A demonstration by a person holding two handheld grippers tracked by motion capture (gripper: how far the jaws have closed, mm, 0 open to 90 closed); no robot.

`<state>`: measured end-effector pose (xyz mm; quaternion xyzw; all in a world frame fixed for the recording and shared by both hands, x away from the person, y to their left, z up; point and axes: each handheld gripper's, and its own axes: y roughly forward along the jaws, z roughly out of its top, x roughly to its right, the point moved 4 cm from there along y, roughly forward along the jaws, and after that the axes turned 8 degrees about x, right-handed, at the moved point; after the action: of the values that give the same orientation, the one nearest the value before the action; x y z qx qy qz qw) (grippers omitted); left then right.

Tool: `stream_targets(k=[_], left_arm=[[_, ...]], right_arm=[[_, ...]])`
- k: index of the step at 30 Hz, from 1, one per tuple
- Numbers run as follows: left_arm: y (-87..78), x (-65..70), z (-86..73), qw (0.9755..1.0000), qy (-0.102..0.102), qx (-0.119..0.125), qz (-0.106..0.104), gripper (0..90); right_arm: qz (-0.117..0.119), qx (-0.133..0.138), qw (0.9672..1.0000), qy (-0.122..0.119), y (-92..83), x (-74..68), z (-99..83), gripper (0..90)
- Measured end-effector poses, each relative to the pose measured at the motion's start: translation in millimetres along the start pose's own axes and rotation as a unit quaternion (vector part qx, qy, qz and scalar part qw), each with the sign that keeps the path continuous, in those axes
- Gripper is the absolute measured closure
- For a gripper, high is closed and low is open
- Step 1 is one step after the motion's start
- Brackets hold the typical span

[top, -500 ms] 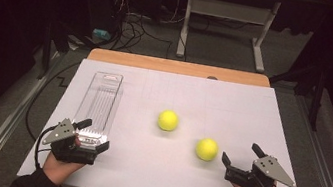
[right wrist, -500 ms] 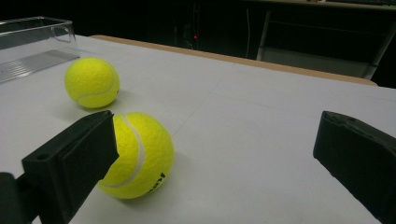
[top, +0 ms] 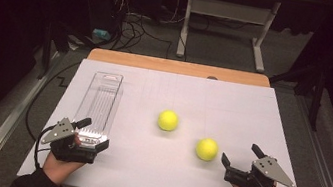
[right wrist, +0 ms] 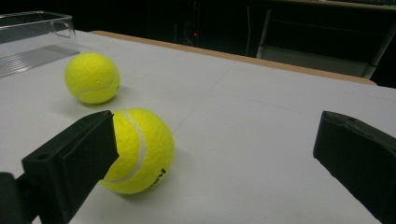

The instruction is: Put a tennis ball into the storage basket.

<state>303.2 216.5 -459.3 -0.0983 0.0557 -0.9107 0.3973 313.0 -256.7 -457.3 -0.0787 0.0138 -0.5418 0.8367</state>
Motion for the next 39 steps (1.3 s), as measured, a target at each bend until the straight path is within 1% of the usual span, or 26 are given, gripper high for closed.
stream_targets(k=[8, 14, 16, 17, 19, 22, 26, 27, 31, 37, 39], left_arm=[[1.1, -0.1, -0.1, 1.0, -0.003, 0.0, 0.0, 0.1], [0.6, 0.0, 0.3, 1.0, -0.002, 0.0, -0.001, 0.1], [0.7, 0.3, 0.7, 1.0, -0.006, 0.005, 0.0, 0.1], [0.5, 0.1, 0.8, 1.0, -0.005, 0.004, 0.0, 0.1], [0.2, 1.0, 1.4, 1.0, 0.0, 0.005, -0.001, 0.1], [0.4, 2.4, 2.2, 1.0, 0.0, 0.007, -0.001, 0.1], [-0.3, 5.1, 4.3, 0.9999, 0.007, 0.009, -0.002, 0.1], [-1.1, 5.8, 6.3, 0.9999, 0.009, 0.013, 0.001, 0.1], [-2.1, 7.0, 8.9, 0.9998, 0.011, 0.017, 0.002, 0.1], [1.1, 14.0, 11.1, 0.9999, 0.011, 0.01, -0.007, 0.1], [3.2, 17.3, 11.2, 0.9998, 0.015, 0.004, -0.012, 0.1]], right_arm=[[0.001, -0.008, 1.0, -0.002, 1.1, 0.2, -2.6, 0.0], [0.001, -0.007, 1.0, -0.001, 0.7, 0.1, -2.4, 0.0], [0.001, -0.007, 1.0, -0.001, 0.7, 0.3, -2.6, 0.0], [0.002, -0.01, 0.9999, 0.003, 1.1, 0.1, -3.2, 0.0], [0.002, -0.01, 0.9999, 0.0, 1.2, 0.3, -3.4, 0.0], [0.004, -0.012, 0.9999, 0.003, 1.5, 0.3, -3.8, 0.0], [0.007, -0.015, 0.9998, 0.005, 1.8, 0.2, -4.7, 0.0], [0.008, -0.016, 0.9998, 0.006, 1.8, 0.0, -4.8, 0.0], [0.01, -0.018, 0.9998, 0.008, 2.4, -0.3, -5.2, 0.0], [0.006, -0.022, 0.9997, 0.011, 2.7, 0.4, -5.8, 0.0], [0.007, -0.022, 0.9997, 0.013, 2.8, 0.4, -5.9, 0.0]])
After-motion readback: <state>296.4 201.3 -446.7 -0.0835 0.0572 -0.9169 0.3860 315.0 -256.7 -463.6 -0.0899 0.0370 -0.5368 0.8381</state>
